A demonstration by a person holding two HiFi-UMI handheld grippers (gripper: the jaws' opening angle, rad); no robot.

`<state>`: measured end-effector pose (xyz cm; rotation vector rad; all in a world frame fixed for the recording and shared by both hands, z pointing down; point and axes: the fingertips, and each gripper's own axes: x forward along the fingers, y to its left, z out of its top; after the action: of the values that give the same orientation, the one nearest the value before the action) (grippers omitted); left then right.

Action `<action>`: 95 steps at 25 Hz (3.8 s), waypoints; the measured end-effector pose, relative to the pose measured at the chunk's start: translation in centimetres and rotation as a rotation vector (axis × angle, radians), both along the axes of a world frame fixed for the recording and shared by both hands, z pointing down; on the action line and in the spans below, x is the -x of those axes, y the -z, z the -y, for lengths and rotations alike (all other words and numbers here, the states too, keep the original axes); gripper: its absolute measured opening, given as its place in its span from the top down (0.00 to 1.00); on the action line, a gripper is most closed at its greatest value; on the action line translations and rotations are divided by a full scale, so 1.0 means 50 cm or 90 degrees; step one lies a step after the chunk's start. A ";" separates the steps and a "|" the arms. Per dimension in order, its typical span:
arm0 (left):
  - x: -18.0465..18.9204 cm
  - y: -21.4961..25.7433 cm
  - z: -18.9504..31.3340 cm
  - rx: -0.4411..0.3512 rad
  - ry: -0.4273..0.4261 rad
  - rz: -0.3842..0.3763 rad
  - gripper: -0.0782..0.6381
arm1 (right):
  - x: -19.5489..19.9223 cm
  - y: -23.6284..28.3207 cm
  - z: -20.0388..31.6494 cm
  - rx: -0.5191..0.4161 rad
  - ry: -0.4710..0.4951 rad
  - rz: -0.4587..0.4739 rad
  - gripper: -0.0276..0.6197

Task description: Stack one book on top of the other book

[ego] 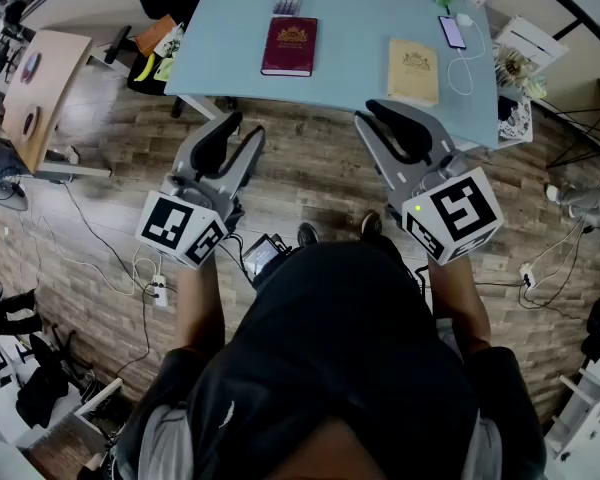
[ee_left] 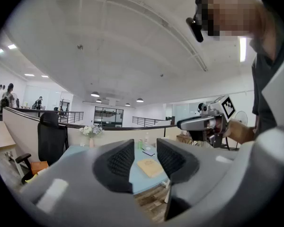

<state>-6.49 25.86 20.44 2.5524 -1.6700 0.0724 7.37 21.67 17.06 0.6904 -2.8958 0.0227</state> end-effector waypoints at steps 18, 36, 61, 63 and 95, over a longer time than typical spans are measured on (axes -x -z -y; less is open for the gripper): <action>0.118 -0.040 -0.028 0.000 -0.013 -0.043 0.61 | 0.107 -0.022 -0.035 0.012 -0.030 -0.028 0.87; 0.145 -0.054 0.103 0.043 0.084 -0.014 0.61 | 0.171 -0.059 0.166 0.063 0.064 0.012 0.87; 0.062 -0.068 0.289 0.103 0.198 0.027 0.61 | 0.128 -0.084 0.410 0.112 0.175 0.068 0.87; 0.051 -0.066 0.309 0.106 0.188 0.032 0.61 | 0.116 -0.087 0.425 0.116 0.166 0.071 0.87; 0.238 -0.136 0.579 0.108 -0.023 -0.008 0.61 | 0.249 -0.142 0.572 0.128 -0.038 -0.003 0.87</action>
<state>-18.36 -3.09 27.23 2.4534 -1.5419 0.1917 -5.05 -6.91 24.16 0.7368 -2.8160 0.3132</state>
